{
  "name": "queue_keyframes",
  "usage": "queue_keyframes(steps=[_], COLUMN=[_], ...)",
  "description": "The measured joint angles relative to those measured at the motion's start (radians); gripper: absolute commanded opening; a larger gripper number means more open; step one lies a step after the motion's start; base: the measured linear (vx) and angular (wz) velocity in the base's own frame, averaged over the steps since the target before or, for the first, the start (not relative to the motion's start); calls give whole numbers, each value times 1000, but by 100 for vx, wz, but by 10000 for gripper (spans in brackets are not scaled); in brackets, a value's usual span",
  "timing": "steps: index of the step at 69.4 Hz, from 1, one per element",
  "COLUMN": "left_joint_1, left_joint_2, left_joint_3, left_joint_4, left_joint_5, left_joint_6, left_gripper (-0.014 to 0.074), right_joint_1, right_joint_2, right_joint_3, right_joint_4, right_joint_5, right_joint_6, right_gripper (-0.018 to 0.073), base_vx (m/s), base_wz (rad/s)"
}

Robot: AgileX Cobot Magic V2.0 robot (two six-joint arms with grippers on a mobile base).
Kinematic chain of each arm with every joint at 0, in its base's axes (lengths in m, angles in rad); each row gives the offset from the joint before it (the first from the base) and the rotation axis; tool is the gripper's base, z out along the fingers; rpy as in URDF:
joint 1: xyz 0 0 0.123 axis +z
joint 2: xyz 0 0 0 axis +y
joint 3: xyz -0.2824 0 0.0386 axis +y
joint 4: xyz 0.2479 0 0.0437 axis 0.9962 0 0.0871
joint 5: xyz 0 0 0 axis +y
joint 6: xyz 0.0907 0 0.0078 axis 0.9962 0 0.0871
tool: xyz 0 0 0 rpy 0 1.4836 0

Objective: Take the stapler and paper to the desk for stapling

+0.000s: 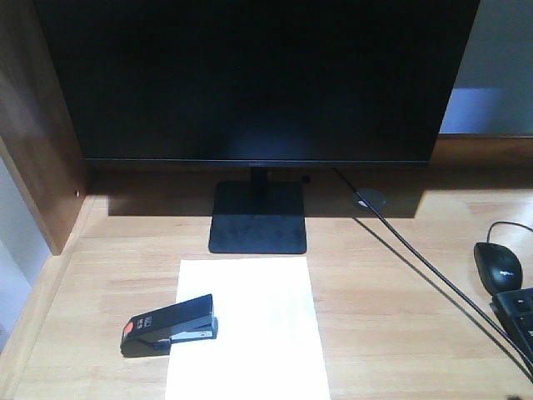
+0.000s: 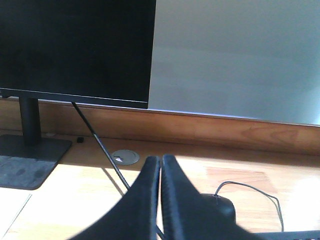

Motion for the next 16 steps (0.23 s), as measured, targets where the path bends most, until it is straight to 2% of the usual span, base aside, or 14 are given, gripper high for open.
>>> queue_keyframes(steps=[16], left_joint_1=[0], left_joint_2=[0], left_joint_3=[0], left_joint_4=[0], left_joint_5=[-1], left_joint_6=[0], left_gripper=[-6], right_joint_1=[0], right_joint_2=[0], right_joint_3=[0], right_joint_4=[0], right_joint_5=[0], right_joint_6=[0], right_gripper=[-10], base_vx=[0], base_wz=[0])
